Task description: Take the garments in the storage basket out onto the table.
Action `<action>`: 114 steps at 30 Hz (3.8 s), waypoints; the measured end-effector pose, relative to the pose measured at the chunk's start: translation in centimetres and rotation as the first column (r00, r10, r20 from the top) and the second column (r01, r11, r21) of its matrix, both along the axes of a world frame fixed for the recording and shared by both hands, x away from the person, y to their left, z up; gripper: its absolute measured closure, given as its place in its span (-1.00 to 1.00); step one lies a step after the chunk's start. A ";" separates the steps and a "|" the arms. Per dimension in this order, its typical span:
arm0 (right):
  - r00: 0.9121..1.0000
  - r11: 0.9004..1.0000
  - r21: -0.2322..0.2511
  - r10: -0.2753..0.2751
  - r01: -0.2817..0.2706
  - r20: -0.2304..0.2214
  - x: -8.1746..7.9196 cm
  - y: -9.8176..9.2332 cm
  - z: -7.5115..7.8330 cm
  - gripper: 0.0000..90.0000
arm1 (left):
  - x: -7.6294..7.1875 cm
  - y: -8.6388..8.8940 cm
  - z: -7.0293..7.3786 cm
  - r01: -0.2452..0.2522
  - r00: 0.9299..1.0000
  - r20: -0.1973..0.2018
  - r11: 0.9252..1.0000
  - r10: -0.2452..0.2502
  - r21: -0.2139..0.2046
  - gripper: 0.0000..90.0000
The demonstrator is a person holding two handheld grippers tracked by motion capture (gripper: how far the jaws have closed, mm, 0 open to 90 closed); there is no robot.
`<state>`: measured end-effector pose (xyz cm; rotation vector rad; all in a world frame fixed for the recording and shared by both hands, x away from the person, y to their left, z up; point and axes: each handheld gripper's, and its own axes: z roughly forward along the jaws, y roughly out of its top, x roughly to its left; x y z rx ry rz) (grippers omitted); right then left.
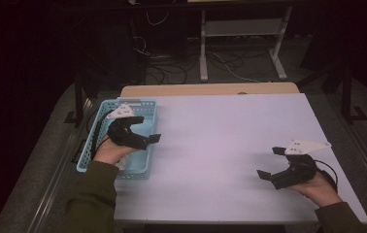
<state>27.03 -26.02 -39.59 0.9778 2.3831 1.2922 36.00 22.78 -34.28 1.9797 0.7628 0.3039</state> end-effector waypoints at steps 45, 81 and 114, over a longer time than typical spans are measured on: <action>1.000 1.000 -0.015 0.005 -0.005 0.027 0.6 0.2 -1.0 -1.00 | -0.6 3.9 0.6 -0.086 0.996 0.020 0.996 0.085 0.024 -1.00; 1.000 1.000 -0.009 -0.004 0.004 0.013 0.5 -0.1 -1.1 -1.00 | -1.3 8.8 0.6 -0.190 0.982 0.025 0.981 0.189 0.047 -1.00; 1.000 1.000 -0.009 -0.001 0.001 0.010 0.5 -0.1 -1.1 -1.00 | -2.1 11.2 -1.4 -0.237 0.969 -0.031 0.958 0.245 0.159 -1.00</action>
